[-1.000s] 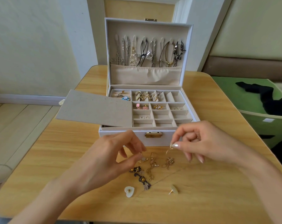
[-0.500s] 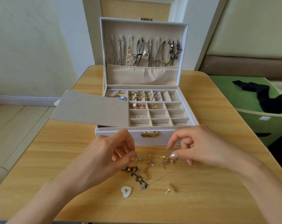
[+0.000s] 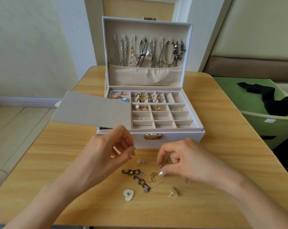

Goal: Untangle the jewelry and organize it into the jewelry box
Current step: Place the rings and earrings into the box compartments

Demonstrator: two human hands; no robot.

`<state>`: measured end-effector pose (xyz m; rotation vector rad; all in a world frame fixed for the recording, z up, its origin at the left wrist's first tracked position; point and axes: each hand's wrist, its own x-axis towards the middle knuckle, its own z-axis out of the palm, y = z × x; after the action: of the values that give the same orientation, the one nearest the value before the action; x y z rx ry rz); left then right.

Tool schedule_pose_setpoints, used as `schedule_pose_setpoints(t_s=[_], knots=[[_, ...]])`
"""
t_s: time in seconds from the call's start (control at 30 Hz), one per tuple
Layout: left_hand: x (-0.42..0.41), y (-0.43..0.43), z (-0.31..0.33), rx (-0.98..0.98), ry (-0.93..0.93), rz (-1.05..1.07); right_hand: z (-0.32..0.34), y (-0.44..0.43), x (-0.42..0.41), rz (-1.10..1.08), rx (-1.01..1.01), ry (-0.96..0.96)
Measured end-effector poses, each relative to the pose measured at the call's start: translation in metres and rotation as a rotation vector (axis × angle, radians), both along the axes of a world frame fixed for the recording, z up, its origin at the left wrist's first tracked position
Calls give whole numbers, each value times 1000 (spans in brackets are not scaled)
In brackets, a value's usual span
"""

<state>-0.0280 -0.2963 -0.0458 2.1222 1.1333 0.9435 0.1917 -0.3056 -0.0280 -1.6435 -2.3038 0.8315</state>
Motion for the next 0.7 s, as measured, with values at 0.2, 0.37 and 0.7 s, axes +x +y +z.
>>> schedule_pose_setpoints(t_s=[0.2, 0.37, 0.7], knots=[[1, 0, 0, 2, 14, -10, -8, 6, 6, -99, 142, 19], [1, 0, -1, 4, 30, 5, -12, 7, 7, -79, 147, -20], [0, 1, -3, -1, 10, 2, -27, -1, -16, -5, 283, 49]])
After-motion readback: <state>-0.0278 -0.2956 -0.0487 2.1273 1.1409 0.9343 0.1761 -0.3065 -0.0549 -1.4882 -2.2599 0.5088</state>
